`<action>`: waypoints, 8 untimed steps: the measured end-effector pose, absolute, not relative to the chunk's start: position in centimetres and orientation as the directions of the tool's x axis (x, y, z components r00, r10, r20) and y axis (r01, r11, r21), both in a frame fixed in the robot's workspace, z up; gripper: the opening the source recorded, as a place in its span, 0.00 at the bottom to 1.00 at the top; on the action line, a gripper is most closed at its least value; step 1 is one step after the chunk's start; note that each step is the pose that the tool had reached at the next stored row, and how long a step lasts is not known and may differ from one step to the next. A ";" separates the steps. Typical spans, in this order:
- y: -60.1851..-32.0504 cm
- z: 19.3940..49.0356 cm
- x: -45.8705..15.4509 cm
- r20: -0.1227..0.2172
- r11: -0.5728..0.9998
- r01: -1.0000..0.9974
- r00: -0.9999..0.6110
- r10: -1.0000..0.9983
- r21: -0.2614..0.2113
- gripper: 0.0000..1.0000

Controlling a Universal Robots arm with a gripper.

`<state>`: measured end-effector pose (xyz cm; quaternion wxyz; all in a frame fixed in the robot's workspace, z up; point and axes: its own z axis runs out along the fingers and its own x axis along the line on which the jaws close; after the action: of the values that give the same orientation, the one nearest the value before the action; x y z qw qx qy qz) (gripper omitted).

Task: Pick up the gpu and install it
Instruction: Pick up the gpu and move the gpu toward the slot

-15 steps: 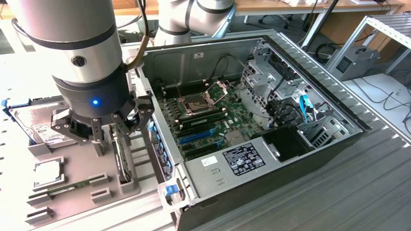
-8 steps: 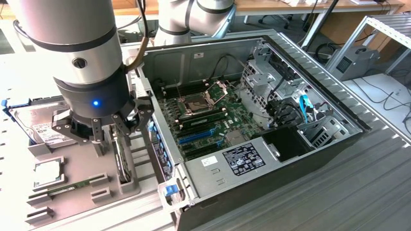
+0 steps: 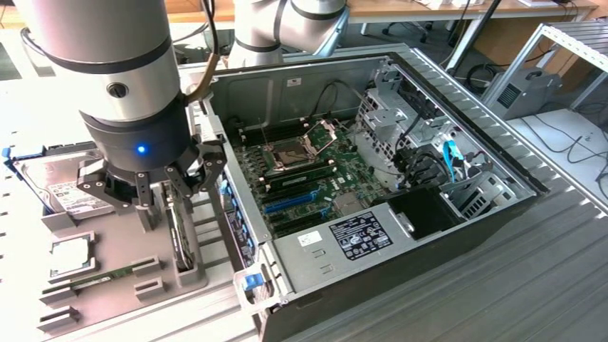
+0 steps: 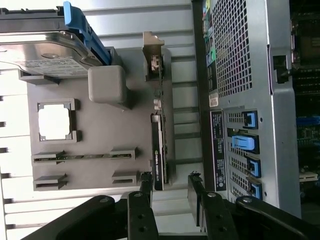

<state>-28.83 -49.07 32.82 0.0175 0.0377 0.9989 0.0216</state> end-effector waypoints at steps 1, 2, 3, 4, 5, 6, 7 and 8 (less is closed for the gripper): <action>-49.0 32.8 -28.8 -0.033 0.996 0.075 -0.997 0.076 0.044 0.42; -49.0 32.8 -28.8 -0.033 0.996 0.075 -0.997 0.076 0.044 0.42; -49.0 32.8 -28.8 -0.033 0.996 0.075 -0.997 0.076 0.044 0.42; -49.0 32.8 -28.8 -0.033 0.996 0.075 -0.997 0.076 0.044 0.42; -48.9 32.8 -28.8 -0.033 0.996 0.075 -0.997 0.076 0.044 0.42; -48.9 32.7 -28.8 -0.033 0.996 0.075 -0.997 0.076 0.044 0.42; -48.9 32.7 -28.8 -0.033 0.996 0.075 -0.997 0.076 0.044 0.42; -48.9 32.7 -28.8 -0.033 0.996 0.075 -0.997 0.076 0.044 0.42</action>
<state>-28.83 -48.89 32.71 0.0175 0.0378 0.9989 0.0215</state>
